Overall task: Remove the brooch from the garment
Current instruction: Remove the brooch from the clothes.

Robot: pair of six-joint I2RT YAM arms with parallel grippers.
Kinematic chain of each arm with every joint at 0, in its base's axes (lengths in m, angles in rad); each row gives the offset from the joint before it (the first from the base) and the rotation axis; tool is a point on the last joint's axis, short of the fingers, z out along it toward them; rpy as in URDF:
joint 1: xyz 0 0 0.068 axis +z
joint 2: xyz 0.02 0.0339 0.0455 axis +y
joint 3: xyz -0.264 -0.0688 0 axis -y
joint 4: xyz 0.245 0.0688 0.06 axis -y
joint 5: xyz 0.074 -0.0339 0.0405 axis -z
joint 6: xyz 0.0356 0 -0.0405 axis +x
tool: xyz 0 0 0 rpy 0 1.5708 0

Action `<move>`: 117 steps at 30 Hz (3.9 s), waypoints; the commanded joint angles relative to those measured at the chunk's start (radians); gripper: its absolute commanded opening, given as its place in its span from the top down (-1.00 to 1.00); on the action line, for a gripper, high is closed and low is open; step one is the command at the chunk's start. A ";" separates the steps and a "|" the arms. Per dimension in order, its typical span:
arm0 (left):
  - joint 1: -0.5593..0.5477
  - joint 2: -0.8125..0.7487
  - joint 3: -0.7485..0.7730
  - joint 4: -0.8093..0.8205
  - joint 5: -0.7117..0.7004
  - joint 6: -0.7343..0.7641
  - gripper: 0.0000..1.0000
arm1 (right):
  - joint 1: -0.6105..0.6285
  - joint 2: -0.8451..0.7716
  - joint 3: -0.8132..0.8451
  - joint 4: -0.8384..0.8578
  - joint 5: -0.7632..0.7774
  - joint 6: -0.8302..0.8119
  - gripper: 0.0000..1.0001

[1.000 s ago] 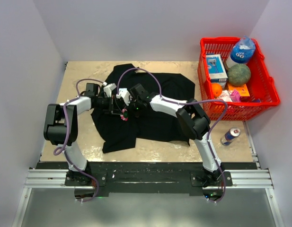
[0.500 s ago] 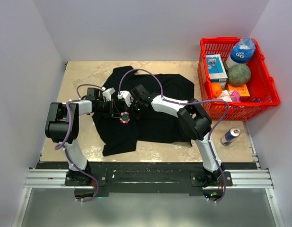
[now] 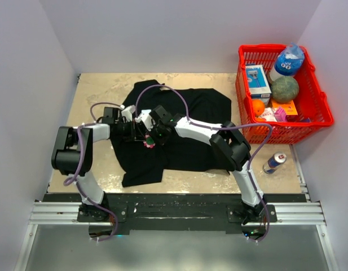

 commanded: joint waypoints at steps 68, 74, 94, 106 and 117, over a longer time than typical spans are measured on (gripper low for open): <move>-0.216 -0.299 -0.211 0.393 -0.245 0.689 -0.14 | -0.214 0.079 0.104 -0.088 -0.532 0.127 0.65; -0.221 -0.241 -0.157 0.373 -0.277 0.753 -0.09 | -0.212 0.083 0.113 -0.068 -0.575 0.155 0.78; -0.213 -0.175 -0.059 -0.032 -0.156 0.651 0.45 | -0.194 0.062 0.134 -0.041 -0.515 0.193 0.98; -0.092 -0.032 0.033 -0.084 -0.077 0.376 0.00 | -0.158 0.023 0.150 -0.057 -0.472 0.153 1.00; 0.043 -0.029 0.032 -0.081 0.166 0.333 -0.13 | -0.157 -0.040 0.145 -0.101 -0.467 0.067 1.00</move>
